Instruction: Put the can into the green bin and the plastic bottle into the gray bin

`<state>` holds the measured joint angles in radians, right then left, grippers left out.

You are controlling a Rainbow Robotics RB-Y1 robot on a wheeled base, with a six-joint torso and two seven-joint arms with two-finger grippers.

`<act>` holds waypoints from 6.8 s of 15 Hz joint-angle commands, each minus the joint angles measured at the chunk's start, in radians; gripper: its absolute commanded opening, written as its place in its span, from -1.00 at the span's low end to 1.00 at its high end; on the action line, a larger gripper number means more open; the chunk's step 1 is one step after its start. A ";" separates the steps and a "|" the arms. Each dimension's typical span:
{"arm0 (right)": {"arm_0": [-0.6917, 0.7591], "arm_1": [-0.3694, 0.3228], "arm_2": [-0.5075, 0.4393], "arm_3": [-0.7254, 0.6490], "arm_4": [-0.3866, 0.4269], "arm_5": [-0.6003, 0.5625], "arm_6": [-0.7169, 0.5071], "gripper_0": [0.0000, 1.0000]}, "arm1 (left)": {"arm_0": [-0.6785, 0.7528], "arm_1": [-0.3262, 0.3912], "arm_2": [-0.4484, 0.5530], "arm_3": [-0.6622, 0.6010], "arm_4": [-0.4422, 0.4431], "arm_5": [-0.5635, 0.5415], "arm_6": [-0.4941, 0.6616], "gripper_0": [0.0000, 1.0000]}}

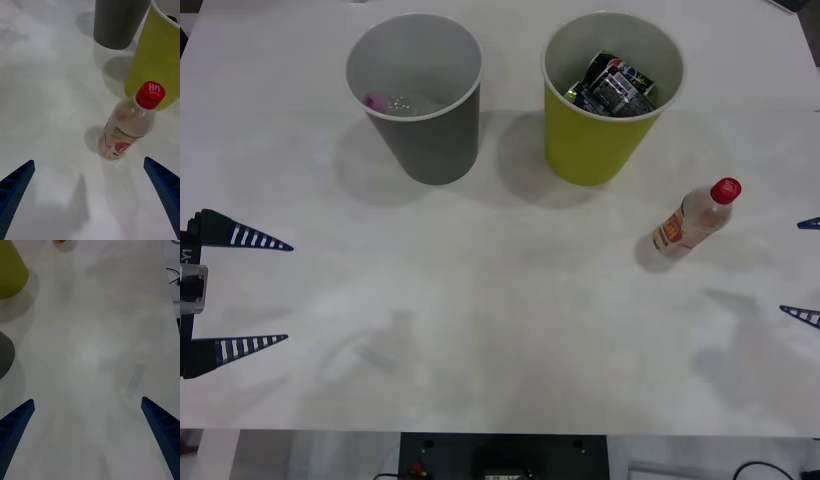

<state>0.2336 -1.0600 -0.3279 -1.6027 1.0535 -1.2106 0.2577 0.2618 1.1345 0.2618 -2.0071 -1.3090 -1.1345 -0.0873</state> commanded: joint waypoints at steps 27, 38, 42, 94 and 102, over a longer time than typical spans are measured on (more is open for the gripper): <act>-0.346 0.561 0.004 0.524 0.040 0.065 0.091 1.00 | 0.000 0.000 0.000 0.000 0.000 0.000 0.000 0.95; -0.410 0.672 0.043 0.524 0.076 0.209 0.156 1.00 | 0.000 0.000 0.000 0.000 0.000 0.000 0.000 0.96; -0.424 0.680 0.053 0.524 0.076 0.235 0.175 1.00 | 0.000 0.000 0.000 0.000 0.000 0.000 0.000 0.96; -0.971 -0.003 0.469 -0.382 0.599 -0.069 -1.585 -1.00 | 0.000 0.000 0.000 0.000 0.000 0.000 0.000 0.96; -1.396 0.157 0.750 -0.029 0.637 -0.076 -1.583 -1.00 | 0.000 0.000 0.000 0.000 0.000 0.000 0.000 0.96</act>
<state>-1.1292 -0.9265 0.4023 -1.6719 1.6847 -1.2860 -1.3265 0.2618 1.1345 0.2618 -2.0071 -1.3090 -1.1345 -0.0873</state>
